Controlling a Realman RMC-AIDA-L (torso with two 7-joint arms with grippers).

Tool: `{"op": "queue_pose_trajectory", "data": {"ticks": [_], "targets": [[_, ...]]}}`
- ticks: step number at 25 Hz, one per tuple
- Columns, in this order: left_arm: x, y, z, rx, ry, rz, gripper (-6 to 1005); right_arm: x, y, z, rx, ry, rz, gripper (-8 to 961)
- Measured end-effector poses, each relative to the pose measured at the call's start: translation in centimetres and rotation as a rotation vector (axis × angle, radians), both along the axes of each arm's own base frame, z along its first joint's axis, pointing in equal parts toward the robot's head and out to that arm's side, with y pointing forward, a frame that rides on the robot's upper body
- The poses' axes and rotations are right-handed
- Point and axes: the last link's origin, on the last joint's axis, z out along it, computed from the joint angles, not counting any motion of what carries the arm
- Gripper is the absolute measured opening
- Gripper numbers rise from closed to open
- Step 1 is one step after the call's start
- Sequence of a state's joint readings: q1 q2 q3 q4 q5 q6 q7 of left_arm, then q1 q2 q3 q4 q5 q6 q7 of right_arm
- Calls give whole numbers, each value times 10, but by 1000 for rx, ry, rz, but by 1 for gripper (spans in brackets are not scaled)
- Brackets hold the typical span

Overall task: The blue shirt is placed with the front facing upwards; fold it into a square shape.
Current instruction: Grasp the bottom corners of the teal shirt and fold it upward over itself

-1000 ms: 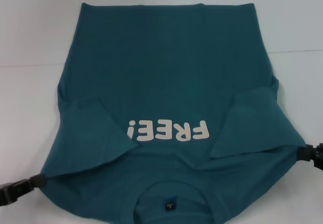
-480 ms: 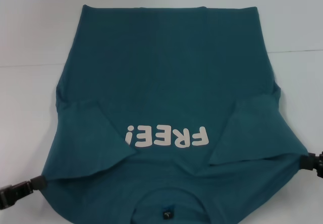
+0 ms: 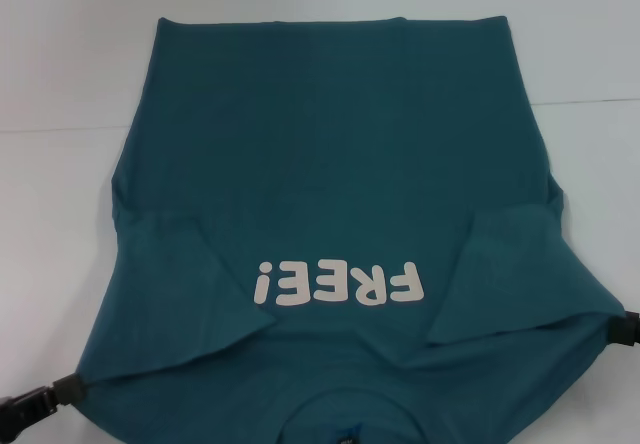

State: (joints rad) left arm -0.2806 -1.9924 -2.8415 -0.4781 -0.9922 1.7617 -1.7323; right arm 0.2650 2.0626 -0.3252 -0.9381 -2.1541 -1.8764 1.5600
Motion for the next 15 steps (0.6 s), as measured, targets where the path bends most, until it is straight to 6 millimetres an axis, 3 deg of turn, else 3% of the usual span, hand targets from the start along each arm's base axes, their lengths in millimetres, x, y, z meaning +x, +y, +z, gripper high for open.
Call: {"op": "queue_pose_trajectory", "data": {"ticks": [9, 15], "targets": [[-7, -22, 3, 17, -23, 15, 65, 0, 0, 0, -13, -9, 5, 38], [-6, -21, 4, 27, -25, 8, 66, 0, 0, 0, -12, -13, 6, 37]]}}
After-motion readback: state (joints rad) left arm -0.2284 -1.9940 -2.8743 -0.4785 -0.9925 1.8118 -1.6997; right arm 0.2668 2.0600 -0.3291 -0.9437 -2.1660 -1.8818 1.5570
